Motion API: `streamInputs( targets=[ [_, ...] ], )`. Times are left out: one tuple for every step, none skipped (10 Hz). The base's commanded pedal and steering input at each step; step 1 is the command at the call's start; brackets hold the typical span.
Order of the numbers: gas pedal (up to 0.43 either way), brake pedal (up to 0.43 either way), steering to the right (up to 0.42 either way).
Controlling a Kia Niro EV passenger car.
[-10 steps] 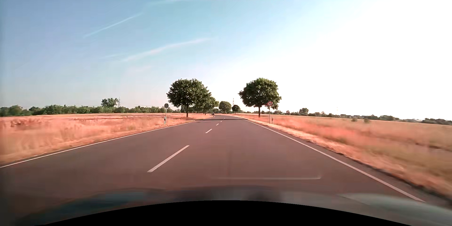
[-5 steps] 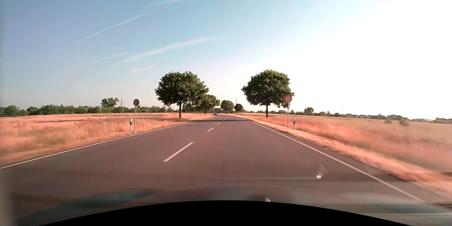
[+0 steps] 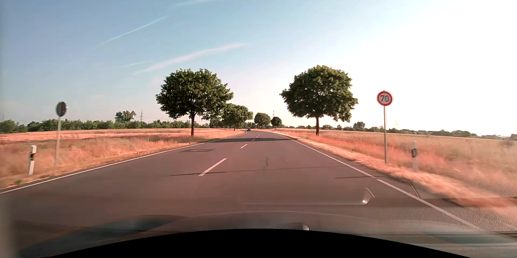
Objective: Follow the waypoints while adhering to traffic rules and regulations
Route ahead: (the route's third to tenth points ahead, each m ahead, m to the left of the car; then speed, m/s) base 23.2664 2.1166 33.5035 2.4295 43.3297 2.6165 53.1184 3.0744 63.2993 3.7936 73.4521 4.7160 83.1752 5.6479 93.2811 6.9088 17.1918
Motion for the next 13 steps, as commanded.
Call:
streamInputs(
  targets=[
    [0.000, 0.000, -0.010],
    [0.000, 0.000, -0.009],
    [0.000, 0.000, -0.007],
    [0.000, 0.000, -0.007],
    [0.000, 0.000, -0.007],
    [0.000, 0.000, -0.007],
    [0.000, 0.000, -0.007],
    [0.000, 0.000, -0.007],
    [0.000, 0.000, -0.007],
    [0.000, 0.000, -0.007],
    [0.000, 0.000, -0.007],
    [0.000, 0.000, -0.007],
    [0.000, 0.000, -0.007]
  ],
)
